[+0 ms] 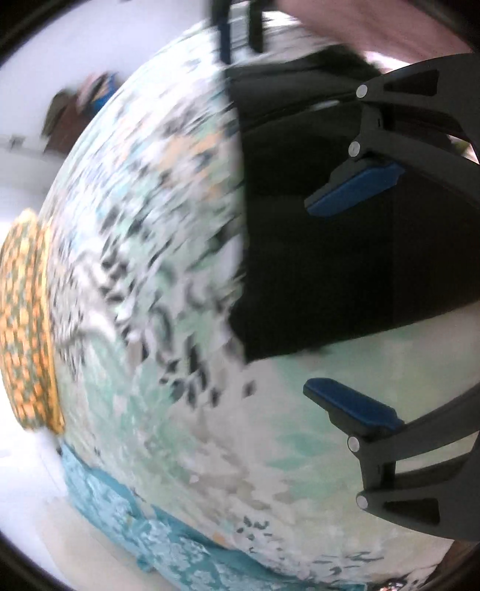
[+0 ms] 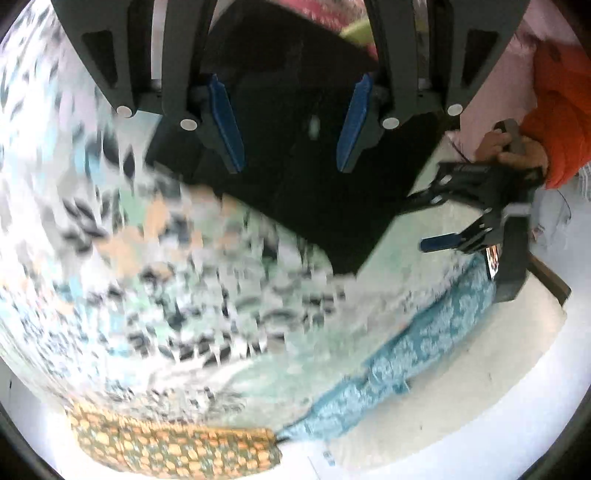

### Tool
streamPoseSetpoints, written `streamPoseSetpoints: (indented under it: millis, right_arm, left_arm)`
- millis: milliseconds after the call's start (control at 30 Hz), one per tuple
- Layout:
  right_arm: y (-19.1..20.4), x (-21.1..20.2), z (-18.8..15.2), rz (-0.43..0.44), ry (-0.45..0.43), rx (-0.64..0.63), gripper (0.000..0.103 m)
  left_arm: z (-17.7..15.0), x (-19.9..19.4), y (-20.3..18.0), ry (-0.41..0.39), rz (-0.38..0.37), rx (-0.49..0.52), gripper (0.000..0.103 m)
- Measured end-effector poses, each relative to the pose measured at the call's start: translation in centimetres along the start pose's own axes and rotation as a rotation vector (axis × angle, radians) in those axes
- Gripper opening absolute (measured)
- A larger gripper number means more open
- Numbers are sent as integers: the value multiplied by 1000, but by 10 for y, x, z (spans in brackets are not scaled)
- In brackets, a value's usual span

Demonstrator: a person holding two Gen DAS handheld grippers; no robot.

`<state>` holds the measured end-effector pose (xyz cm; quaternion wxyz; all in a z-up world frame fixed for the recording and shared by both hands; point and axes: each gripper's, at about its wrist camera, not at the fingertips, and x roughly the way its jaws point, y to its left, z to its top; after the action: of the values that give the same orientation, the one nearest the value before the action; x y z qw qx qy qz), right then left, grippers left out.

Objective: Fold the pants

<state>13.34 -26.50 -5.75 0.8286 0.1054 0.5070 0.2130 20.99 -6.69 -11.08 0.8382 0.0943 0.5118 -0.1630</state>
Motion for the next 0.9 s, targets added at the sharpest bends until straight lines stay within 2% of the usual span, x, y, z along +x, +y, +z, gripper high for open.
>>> streamPoseSetpoints:
  millis: [33,100,167,200,267,300,400,467,567,667,700,733,800,833,867,900]
  right_arm:
    - [-10,13,2,17,14,28,53]
    - [-25,44,-3,-12,58,85,53]
    - [-52,55,-18,-21,28,176,53]
    - [-59,53,-21,-1,4,218,51]
    - [-66,30,-26,39,-58,318,49]
    - [-62,19,-28,37,-76,314,49]
    - [-26,-19,-44,-2,-90,179,50]
    - [3,-33,-67,37,-44,107,51]
    - [28,-20,-105,69,71,67,58]
    - [22,18,-145,10,274,125,58]
    - [19,18,-151,13,304,168,58]
    - [19,10,-151,10,282,175,58]
    - [19,-23,-139,35,164,165,60]
    - [16,-39,-131,20,101,160,70]
    - [12,-48,-125,2,55,157,78]
    - [4,-57,-118,-13,-11,157,95]
  left_arm:
    - [11,15,3,24,13,-37,91]
    - [20,52,9,100,52,-80,91]
    - [17,90,16,198,121,-105,91]
    - [13,100,20,218,109,-131,93]
    - [8,96,31,203,65,-219,94]
    - [6,87,35,194,53,-245,92]
    - [-4,48,31,135,38,-187,91]
    - [-23,10,24,86,27,-117,92]
    - [-53,-18,11,75,-40,-43,98]
    - [-90,-10,-7,205,-60,42,95]
    - [-102,-12,-11,227,-64,53,88]
    - [-108,-21,-12,218,-86,49,87]
    - [-108,-42,-6,172,-116,32,88]
    - [-105,-52,0,135,-124,18,90]
    - [-101,-59,6,104,-129,3,97]
    - [-95,-64,14,68,-132,-16,99]
